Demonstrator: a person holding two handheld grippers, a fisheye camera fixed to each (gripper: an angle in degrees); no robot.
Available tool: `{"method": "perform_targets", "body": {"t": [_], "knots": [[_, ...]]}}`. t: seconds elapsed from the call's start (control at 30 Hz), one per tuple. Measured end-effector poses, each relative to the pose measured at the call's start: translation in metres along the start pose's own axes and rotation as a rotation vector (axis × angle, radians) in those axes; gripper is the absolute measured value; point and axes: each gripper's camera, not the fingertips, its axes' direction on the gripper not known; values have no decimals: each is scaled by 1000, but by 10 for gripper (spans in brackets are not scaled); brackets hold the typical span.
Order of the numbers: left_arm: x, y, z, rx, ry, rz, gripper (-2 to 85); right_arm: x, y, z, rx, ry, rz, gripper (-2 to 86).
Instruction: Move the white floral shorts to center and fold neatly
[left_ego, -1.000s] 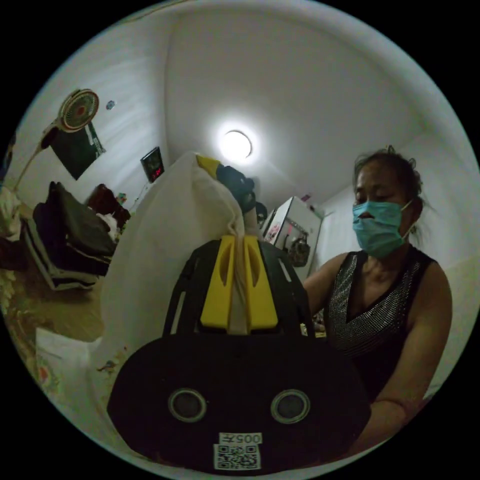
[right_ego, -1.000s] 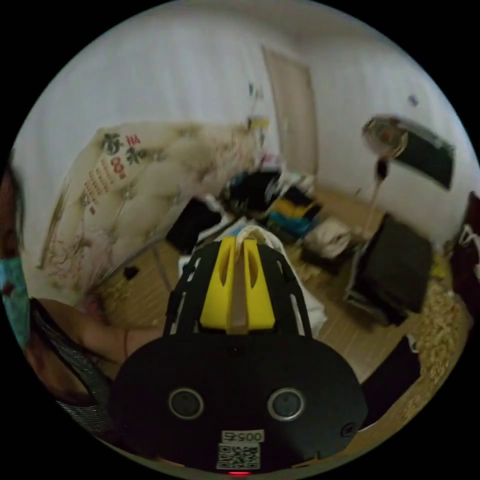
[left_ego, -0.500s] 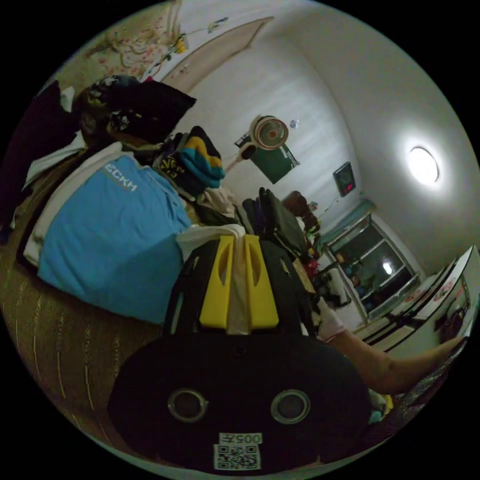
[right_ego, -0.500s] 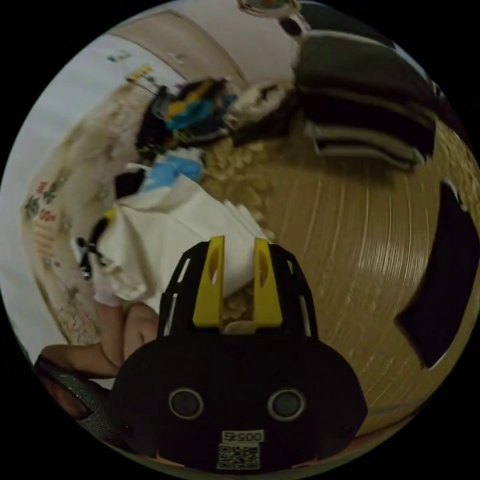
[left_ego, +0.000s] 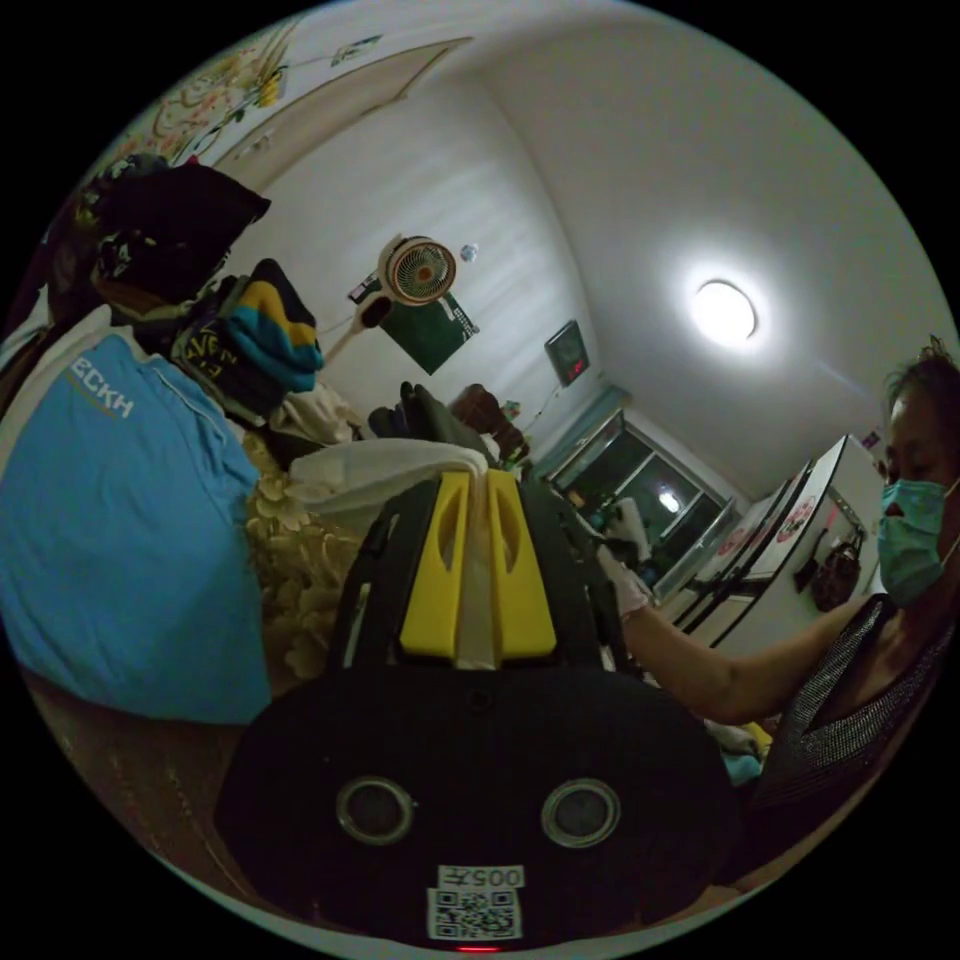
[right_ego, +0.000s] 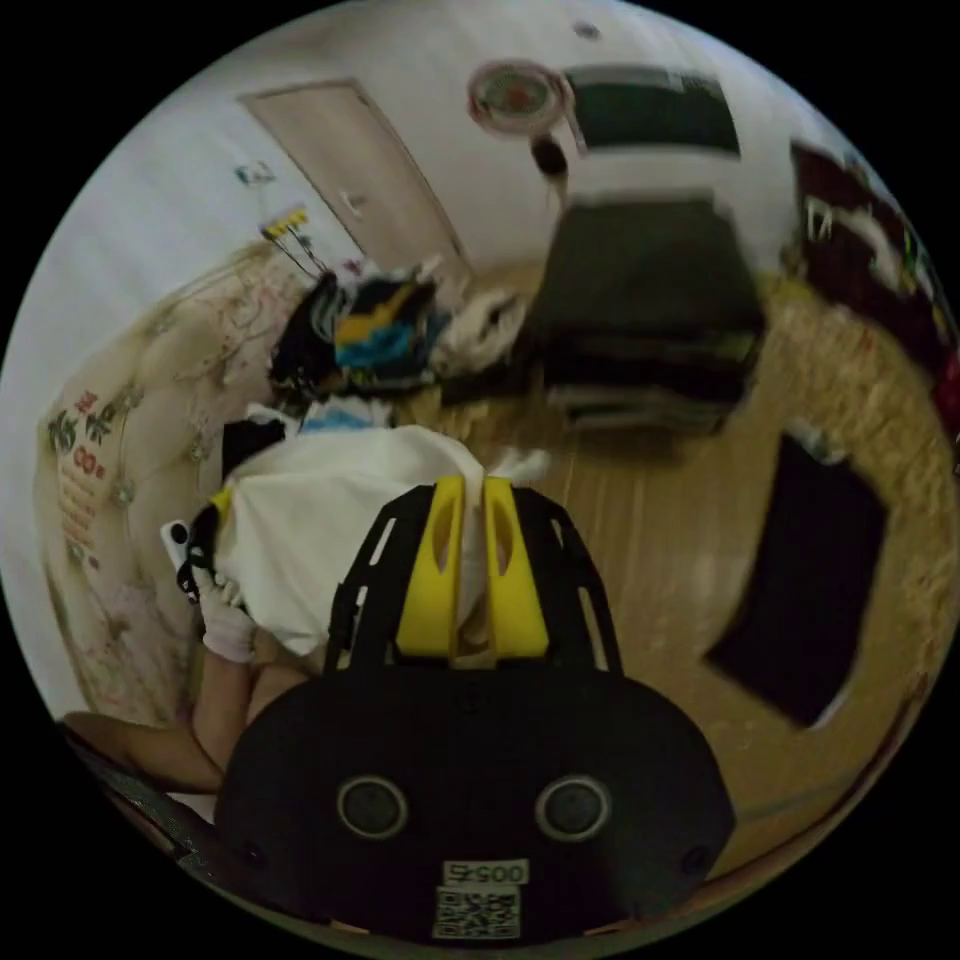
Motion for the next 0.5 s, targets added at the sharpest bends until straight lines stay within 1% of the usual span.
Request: {"method": "perform_targets", "body": {"t": [0.07,0.1,0.17,0.23,0.3,0.37,0.43,0.5], "knots": [[4,1,10,5,25,3,47,-2,5,-54,91,99,-110,-2],[9,0,18,1,37,14,48,-2,8,-65,101,122,-132,-1],[17,-1,30,-25,19,37,50,6,30,-97,91,161,-165,7],[27,0,42,-51,-39,50,55,16,54,-112,50,124,-187,4],[35,2,54,-71,-144,19,60,32,84,-116,-34,97,-164,-4],[33,6,57,-57,-210,-46,43,63,128,-108,-164,116,-74,-8],[31,13,52,23,-250,-121,30,91,160,-103,-239,129,26,-8],[32,23,47,132,-295,-184,13,118,188,-102,-271,112,132,-6]]}}
